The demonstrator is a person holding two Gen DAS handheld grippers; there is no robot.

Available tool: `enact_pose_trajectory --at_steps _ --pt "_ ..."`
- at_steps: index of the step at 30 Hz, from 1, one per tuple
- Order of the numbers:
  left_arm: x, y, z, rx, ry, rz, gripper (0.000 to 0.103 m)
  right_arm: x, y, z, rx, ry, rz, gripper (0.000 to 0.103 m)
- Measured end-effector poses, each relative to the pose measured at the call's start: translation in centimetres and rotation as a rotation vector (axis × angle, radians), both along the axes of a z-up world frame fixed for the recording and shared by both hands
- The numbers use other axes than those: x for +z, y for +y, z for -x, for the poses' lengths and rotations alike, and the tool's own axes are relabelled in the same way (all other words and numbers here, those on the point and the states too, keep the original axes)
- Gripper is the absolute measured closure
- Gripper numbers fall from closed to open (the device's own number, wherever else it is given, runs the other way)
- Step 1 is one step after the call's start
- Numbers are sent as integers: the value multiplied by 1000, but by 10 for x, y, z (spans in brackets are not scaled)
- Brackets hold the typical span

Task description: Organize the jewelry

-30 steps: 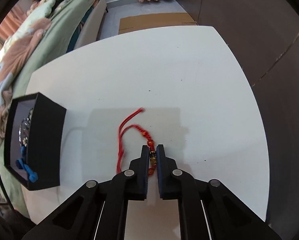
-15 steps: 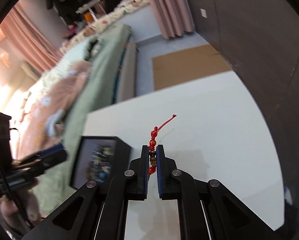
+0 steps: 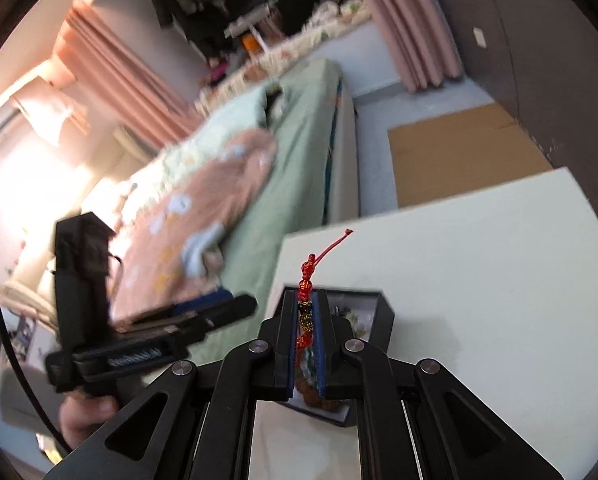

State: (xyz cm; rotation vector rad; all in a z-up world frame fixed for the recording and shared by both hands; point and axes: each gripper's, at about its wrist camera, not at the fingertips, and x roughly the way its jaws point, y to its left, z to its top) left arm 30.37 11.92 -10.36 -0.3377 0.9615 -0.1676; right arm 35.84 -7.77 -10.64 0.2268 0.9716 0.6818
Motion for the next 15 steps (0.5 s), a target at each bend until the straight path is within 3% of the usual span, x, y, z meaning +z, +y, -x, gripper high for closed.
enact_pose_trajectory --at_steps 1,2,5,15 --pt "-1 0 0 2 3 -3 38 0 0 0 0 0 0 61" --pt "-2 1 1 4 7 -6 38 -3 2 -1 -10 4 28 49" --pt "0 1 2 7 9 -10 38 2 -8 3 -42 -35 60 46" --pt "27 -28 15 -28 -41 -25 37 20 -62 16 -149 -10 91 42"
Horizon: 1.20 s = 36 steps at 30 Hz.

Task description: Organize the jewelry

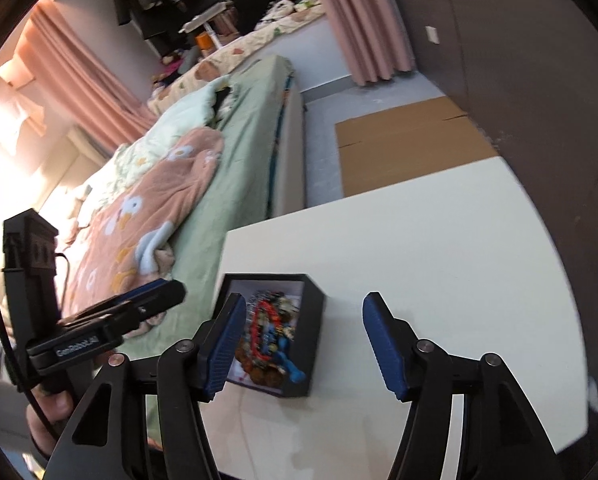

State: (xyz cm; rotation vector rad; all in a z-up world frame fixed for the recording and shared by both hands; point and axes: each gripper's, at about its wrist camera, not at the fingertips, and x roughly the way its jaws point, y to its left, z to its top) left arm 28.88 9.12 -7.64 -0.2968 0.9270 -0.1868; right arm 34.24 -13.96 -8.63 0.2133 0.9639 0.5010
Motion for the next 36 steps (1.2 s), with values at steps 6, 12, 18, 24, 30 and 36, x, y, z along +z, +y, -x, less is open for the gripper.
enact_pose_trajectory --at_steps 6,12,18,24,30,36 --pt "17 -25 26 -13 -44 -49 26 19 -29 18 -37 -10 27 42" --pt "41 -51 61 -44 -119 -32 0 31 -54 37 -106 -19 83 23" --pt "49 -63 89 -47 -154 -46 0 23 -78 58 -155 5 107 5" --pt "40 -65 109 -36 -153 -93 0 25 -85 83 -144 -40 116 0" --pt "28 -59 128 -25 -154 -116 0 34 -92 109 -152 -78 99 0" --pt "20 -63 143 -43 -182 -151 0 35 -79 140 -74 -126 136 0"
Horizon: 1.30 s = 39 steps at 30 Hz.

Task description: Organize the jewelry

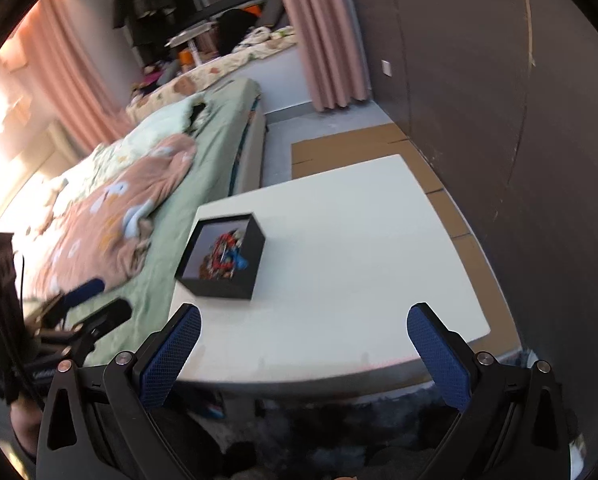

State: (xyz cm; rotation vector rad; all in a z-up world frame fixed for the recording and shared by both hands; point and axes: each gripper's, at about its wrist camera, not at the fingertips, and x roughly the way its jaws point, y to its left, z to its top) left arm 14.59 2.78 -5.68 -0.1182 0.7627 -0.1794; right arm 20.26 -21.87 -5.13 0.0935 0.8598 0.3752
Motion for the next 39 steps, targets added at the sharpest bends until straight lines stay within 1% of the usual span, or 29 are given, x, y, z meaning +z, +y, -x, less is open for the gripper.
enact_pose_trajectory --at_steps 3,4,6,8,11,15,19,24,28,35,39 --pt "7 1 8 10 -58 0 0 -4 4 11 11 -10 31 0" --pt "7 0 9 13 -65 -3 0 -4 4 14 11 -17 31 0" --pt "3 -2 9 26 -66 -21 0 -1 3 19 6 -47 15 0" --pt "7 -3 12 28 -98 -22 0 0 1 22 -2 -71 8 0" --pt "10 -3 18 26 -140 -22 0 -1 0 21 -4 -68 -3 0" --pt "9 -10 18 22 -135 -61 0 -1 0 22 -16 -75 8 0" --pt "9 -12 21 11 -145 -75 0 1 -2 26 -20 -90 -10 0" --pt "7 -9 17 25 -124 -69 0 2 -2 27 -17 -99 -11 0" --pt "7 -9 18 32 -124 -57 0 2 -3 28 -20 -96 -16 0" --pt "8 -12 19 24 -130 -78 0 2 -11 30 -36 -102 -32 0" --pt "8 -12 19 26 -128 -72 0 3 -13 30 -38 -101 -33 0"
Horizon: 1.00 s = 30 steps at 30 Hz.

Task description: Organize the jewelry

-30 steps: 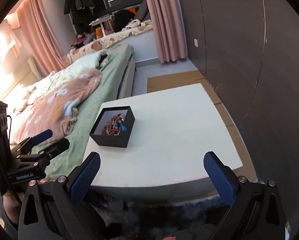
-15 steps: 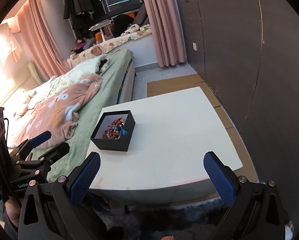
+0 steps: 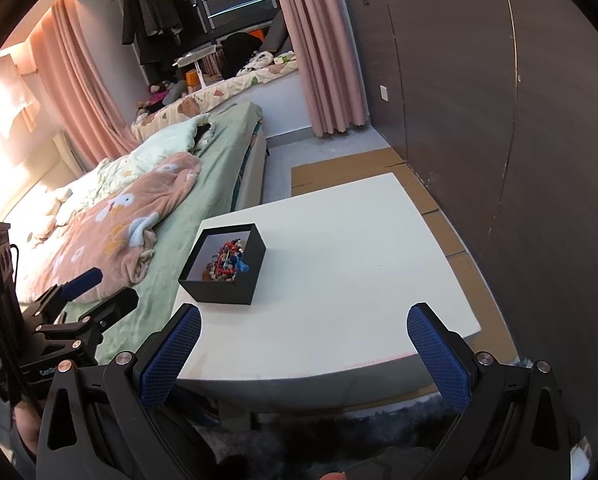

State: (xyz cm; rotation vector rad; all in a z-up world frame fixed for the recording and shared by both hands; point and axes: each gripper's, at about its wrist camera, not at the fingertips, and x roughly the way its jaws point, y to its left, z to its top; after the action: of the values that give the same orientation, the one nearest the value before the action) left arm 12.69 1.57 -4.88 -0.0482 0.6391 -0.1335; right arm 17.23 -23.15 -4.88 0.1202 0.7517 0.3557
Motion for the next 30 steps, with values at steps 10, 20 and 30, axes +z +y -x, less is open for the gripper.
enact_pose_trajectory --at_steps 10,20,30 --pt "1 4 1 8 -5 8 0 0 -6 0 -16 -6 2 0" --pt "2 4 2 26 -12 -16 0 4 -4 2 -18 -9 22 0" --pt "2 -8 5 19 -30 -91 0 4 -3 2 -14 -7 20 0"
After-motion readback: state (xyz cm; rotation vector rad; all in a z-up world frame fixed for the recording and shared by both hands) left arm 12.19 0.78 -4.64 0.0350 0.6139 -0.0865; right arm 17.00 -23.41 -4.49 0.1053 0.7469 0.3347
